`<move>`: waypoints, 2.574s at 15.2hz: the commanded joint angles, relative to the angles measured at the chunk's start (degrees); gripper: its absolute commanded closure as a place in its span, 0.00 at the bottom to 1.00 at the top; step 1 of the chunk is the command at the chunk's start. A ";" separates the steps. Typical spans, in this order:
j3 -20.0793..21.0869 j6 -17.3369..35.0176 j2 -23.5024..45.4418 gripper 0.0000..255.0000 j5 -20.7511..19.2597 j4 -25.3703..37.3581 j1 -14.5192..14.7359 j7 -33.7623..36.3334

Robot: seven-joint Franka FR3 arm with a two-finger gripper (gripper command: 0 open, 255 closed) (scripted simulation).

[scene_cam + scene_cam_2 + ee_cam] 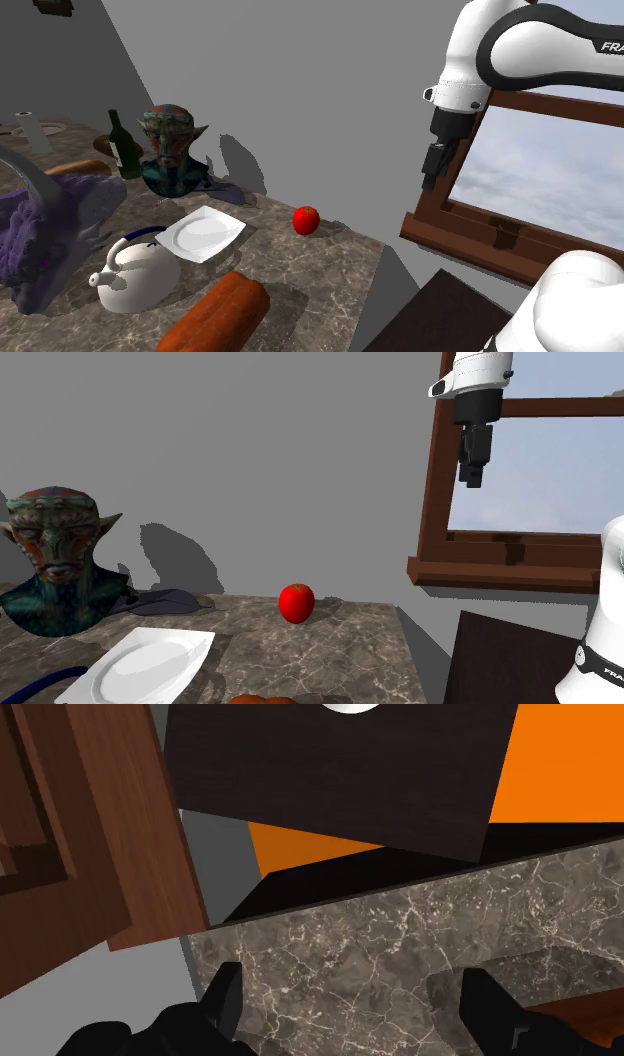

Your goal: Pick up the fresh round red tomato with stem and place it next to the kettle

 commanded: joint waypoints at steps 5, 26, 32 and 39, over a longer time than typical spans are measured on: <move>0.54 11.25 1.43 0.00 0.89 -6.11 -0.21 1.43; 3.97 71.36 37.45 0.00 2.34 -10.56 -1.99 8.89; 3.64 83.55 51.65 0.00 -1.80 -2.99 -2.31 13.86; 1.32 88.98 60.72 0.00 -4.06 2.85 -0.41 16.43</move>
